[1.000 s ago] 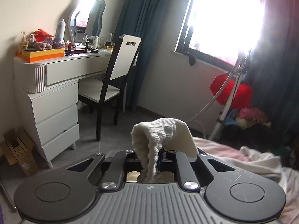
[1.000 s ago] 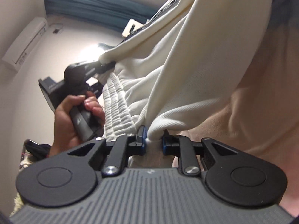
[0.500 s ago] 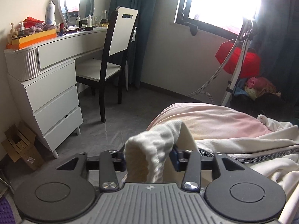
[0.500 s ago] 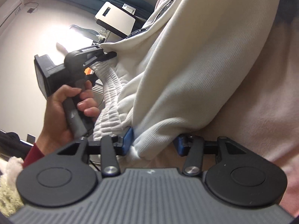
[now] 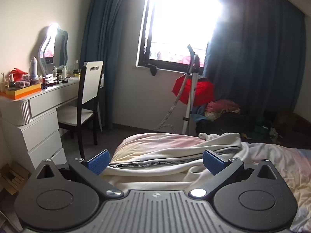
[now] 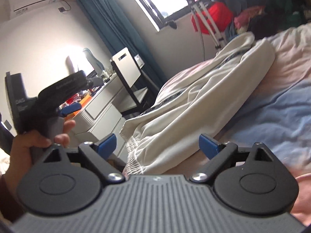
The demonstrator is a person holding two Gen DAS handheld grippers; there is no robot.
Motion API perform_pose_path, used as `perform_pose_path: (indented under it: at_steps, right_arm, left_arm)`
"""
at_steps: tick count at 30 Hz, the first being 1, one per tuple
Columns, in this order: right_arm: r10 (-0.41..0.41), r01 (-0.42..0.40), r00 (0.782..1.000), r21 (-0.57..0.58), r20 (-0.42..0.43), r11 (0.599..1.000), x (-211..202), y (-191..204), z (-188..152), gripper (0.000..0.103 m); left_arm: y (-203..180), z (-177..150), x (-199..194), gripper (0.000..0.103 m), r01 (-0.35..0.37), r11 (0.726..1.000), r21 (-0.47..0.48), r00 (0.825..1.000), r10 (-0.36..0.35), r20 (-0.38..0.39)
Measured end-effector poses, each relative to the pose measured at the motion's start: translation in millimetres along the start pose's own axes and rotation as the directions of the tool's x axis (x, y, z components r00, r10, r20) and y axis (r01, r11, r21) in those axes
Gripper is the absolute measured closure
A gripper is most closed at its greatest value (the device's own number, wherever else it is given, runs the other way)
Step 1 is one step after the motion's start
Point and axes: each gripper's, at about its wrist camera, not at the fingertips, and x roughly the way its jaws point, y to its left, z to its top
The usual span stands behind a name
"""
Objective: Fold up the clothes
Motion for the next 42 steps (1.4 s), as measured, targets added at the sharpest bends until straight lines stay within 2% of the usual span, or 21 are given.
perform_pose_path:
  at_steps: [4,9,13,15,19,25,30,35,38,40,42]
  right_arm:
    - [-0.084,0.097,0.992,-0.136,0.096,0.986,-60,-8,6,0.010]
    - [-0.195,0.235,0.963,-0.233,0.184,0.944,-113,-34,-3,0.010]
    - [-0.253,0.314,0.931,-0.225,0.262,0.922,-144,-58,-24,0.010]
    - [-0.278,0.347,0.913,-0.208,0.299,0.915,-156,-69,-37,0.010]
    - [-0.309,0.379,0.893,-0.176,0.328,0.908,-164,-88,-55,0.010]
    - [-0.320,0.398,0.878,-0.171,0.355,0.901,-168,-102,-64,0.010]
    - [-0.357,0.430,0.865,-0.156,0.352,0.889,-168,-110,-66,0.010]
    - [-0.411,0.451,0.863,-0.082,0.294,0.889,-160,-123,-60,0.010]
    - [-0.439,0.458,0.859,-0.014,0.264,0.889,-158,-127,-38,0.010]
    - [-0.442,0.454,0.854,0.022,0.274,0.891,-160,-127,-17,0.010]
    - [-0.420,0.421,0.859,0.060,0.293,0.905,-162,-129,8,0.010]
  left_arm:
    - [-46,-25,-61,0.000,0.043,0.998,0.045,0.998,-0.046,0.050]
    - [-95,-66,-107,0.000,0.079,0.992,0.098,0.992,-0.088,0.092]
    - [-127,-105,-134,0.000,0.135,0.978,0.158,0.983,-0.153,0.103]
    - [-139,-122,-142,0.000,0.141,0.970,0.198,0.979,-0.167,0.120]
    - [-152,-152,-151,0.000,0.140,0.968,0.210,0.973,-0.174,0.153]
    - [-144,-184,-123,0.000,0.100,0.968,0.230,0.981,-0.135,0.142]
    - [-124,-186,-102,0.000,0.062,0.985,0.160,0.993,-0.077,0.092]
    - [-126,-181,-90,0.000,0.073,0.981,0.180,0.995,-0.085,0.059]
    - [-136,-176,-76,0.000,0.105,0.972,0.210,0.993,-0.115,0.033]
    - [-151,-168,-58,0.000,0.127,0.963,0.239,0.991,-0.132,0.006]
    - [-170,-159,-30,0.000,0.144,0.957,0.253,0.989,-0.143,-0.023]
